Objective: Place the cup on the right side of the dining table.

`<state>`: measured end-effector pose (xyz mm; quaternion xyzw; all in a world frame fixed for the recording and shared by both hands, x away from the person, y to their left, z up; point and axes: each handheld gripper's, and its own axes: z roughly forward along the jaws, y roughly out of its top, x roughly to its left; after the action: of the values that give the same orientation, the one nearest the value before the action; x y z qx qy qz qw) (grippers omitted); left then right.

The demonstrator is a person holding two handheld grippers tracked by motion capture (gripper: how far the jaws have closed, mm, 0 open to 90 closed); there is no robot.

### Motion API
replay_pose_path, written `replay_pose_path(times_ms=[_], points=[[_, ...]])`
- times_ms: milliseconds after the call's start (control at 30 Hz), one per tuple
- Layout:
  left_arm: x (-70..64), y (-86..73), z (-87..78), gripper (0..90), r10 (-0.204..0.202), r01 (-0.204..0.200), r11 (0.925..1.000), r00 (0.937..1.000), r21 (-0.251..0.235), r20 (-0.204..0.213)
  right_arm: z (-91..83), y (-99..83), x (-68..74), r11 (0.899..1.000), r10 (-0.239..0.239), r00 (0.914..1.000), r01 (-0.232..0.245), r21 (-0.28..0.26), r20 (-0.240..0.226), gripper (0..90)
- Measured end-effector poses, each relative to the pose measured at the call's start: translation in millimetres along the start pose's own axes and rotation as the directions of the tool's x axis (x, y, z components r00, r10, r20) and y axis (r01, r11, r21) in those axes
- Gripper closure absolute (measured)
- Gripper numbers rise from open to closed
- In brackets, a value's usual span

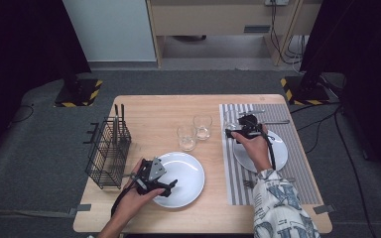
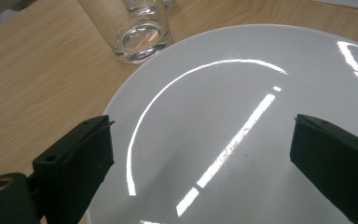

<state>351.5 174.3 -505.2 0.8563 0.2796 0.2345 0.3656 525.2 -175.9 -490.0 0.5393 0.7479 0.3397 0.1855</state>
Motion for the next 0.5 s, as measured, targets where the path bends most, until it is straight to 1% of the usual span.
replay_pose_path(times_ms=[167, 333, 400, 500], points=[[-1.9, 0.9, 0.5, 5.1, 0.005, -0.005, 1.0, 1.0, 0.001, -0.001, -5.8, 1.9, 0.6, 1.0, -0.003, 1.0, 0.003, -0.009, -0.01, 5.9], [0.4, 0.2, 0.4, 5.1, 0.0, 0.0, 1.0, 1.0, 0.001, -0.003, -8.7, 5.9, -1.6, 1.0, 0.011, 0.9999, -0.011, -0.022, -0.005, 6.0], [0.8, 0.1, -0.1, 5.1, -0.005, 0.005, 1.0, 1.0, -0.003, -0.005, -9.5, 6.8, -1.8, 0.999, 0.004, 1.0, -0.004, -0.036, 0.004, 6.0], [1.1, 0.1, -0.4, 5.1, -0.007, 0.007, 1.0, 1.0, -0.004, -0.007, -10.3, 7.3, -1.4, 0.999, 0.022, 0.9997, -0.022, -0.038, 0.003, 6.2]])
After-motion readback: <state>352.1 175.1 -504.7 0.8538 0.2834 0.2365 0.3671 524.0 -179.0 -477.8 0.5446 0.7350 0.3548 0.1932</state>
